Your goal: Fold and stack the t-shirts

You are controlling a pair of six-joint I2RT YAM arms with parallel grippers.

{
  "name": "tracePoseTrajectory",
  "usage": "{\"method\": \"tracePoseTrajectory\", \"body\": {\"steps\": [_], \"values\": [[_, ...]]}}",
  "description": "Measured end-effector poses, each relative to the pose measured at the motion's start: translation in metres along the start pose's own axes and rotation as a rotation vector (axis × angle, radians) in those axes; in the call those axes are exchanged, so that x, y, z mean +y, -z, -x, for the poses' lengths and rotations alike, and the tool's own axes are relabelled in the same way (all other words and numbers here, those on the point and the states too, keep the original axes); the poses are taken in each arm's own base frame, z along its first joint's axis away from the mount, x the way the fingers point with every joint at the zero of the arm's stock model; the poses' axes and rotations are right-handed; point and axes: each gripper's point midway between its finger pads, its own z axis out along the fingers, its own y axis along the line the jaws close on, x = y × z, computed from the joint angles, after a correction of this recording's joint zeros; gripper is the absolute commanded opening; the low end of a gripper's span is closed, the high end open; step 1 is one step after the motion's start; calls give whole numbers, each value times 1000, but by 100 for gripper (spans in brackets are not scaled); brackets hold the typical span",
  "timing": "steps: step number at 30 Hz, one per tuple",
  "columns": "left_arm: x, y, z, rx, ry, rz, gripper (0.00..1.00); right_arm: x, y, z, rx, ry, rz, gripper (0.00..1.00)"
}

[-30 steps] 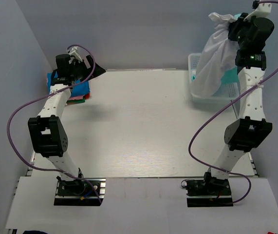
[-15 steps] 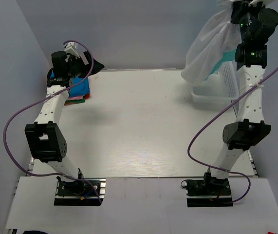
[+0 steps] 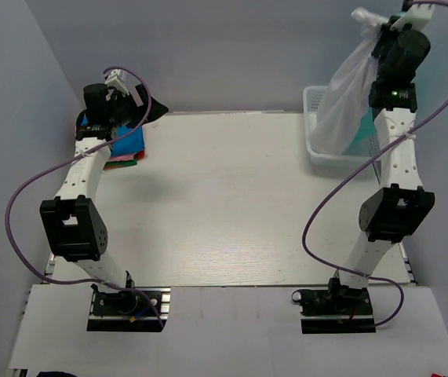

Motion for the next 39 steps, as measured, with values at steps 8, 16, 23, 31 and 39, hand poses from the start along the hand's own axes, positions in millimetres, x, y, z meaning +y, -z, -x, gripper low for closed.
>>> {"method": "tracePoseTrajectory", "body": {"steps": [8,16,23,31,39], "values": [[12,-7,-19,65,43,23,99,1,36,-245,579,6,-13,90],[28,-19,-44,151,100,45,99,6,82,-308,860,-39,-15,90],[34,-27,-54,189,108,47,99,-20,86,-281,871,-96,-159,90],[39,-37,-58,214,102,47,99,-60,72,-275,858,-127,-286,90],[48,-45,-72,264,115,59,99,-43,26,-343,843,-157,-226,89]]}}
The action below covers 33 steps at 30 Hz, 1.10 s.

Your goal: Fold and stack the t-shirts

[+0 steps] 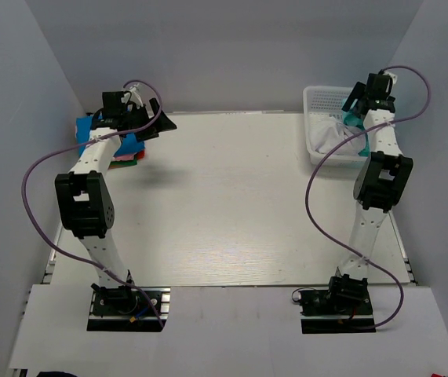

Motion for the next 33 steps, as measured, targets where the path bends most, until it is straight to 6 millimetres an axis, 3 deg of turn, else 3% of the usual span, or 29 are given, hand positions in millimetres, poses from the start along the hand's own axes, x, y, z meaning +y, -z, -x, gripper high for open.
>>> {"method": "tracePoseTrajectory", "body": {"steps": [3,4,7,9,12,16,20,24,27,30,33], "values": [[-2,-2,-3,16,3,-20,99,4,-33,-27,29,6,6,75],[-2,-3,-2,17,2,-25,99,4,-41,-33,36,8,2,37],[-1,-4,-3,20,4,-27,99,1,-57,-45,39,1,-21,0],[-1,-5,-3,22,5,-28,99,-2,-59,-42,23,-2,-36,0],[-1,-6,-4,24,6,-29,99,0,-57,-19,-51,0,-36,0],[-1,-7,-1,13,-3,-37,99,1,-33,20,-139,21,-28,0],[-7,-8,7,-18,-29,-65,99,7,27,97,-322,30,1,0],[-11,-8,13,-37,-45,-87,99,12,115,185,-554,19,48,0],[-15,-8,16,-48,-58,-107,99,29,187,237,-719,18,160,0],[-18,-7,18,-55,-65,-121,99,56,249,264,-836,30,317,0],[-23,-4,23,-72,-81,-135,99,94,302,277,-931,29,503,0]]}}
